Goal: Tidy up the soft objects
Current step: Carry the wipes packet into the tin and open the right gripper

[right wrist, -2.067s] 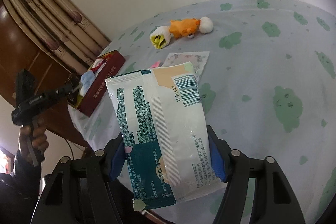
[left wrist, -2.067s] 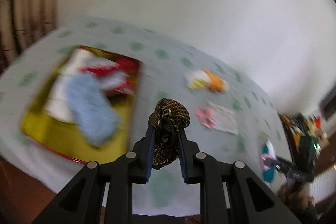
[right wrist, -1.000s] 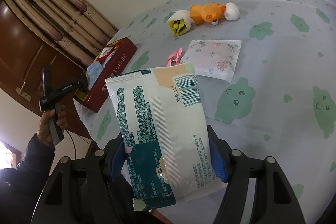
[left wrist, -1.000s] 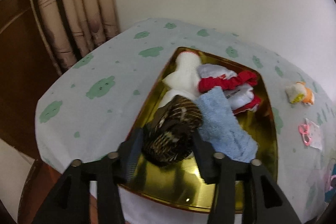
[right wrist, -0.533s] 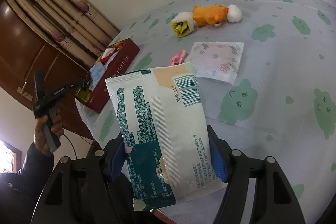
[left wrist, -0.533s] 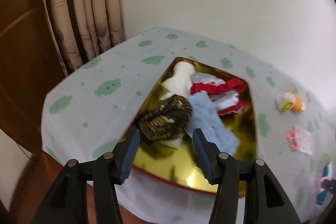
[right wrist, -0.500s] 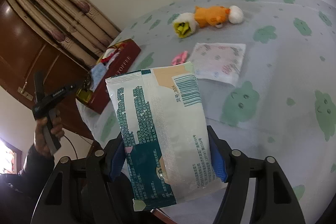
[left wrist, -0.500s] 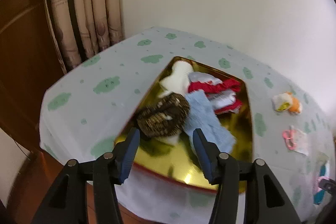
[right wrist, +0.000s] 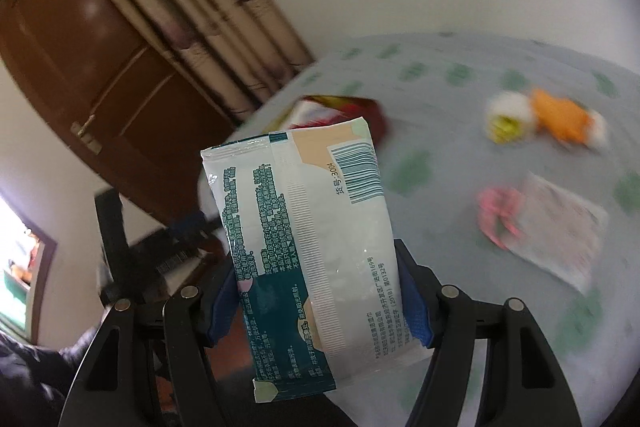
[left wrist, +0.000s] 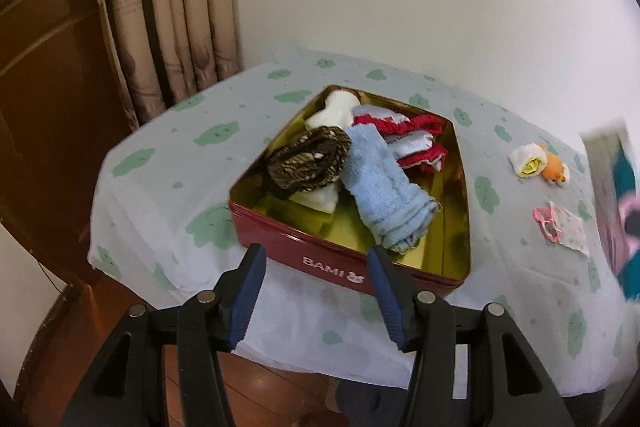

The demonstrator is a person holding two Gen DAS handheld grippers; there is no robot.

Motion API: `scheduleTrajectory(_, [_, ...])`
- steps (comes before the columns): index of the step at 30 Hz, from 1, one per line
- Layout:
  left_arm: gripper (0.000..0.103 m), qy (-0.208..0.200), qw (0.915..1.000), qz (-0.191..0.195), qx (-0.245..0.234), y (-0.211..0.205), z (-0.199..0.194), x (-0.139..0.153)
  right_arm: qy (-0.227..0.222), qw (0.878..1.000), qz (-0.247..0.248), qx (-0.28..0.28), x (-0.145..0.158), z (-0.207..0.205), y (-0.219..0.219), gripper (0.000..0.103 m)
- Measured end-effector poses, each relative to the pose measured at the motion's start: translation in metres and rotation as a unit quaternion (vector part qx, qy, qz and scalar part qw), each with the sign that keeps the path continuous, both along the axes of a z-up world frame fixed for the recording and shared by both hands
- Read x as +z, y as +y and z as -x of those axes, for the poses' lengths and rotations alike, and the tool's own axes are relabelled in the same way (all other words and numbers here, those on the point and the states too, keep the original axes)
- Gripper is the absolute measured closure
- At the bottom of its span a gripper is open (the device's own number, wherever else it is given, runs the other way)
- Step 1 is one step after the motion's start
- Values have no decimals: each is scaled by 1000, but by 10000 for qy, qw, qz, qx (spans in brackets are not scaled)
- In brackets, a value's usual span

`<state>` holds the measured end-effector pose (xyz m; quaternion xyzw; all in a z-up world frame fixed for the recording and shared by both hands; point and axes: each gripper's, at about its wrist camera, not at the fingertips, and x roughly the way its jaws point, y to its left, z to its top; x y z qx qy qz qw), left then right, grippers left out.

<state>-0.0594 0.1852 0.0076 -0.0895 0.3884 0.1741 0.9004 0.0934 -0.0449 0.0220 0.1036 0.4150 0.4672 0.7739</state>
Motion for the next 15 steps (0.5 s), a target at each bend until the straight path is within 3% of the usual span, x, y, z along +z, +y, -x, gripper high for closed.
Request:
scheduleTrajectory(6, [49,-153,9998,109,-51,5,4,4,158,9995,-204,182,13,-36,81,37])
scheduleTrajectory(15, [48,-182,9991,339,-165,8,2,4,272,9990,353,9,-20,-92,172,37])
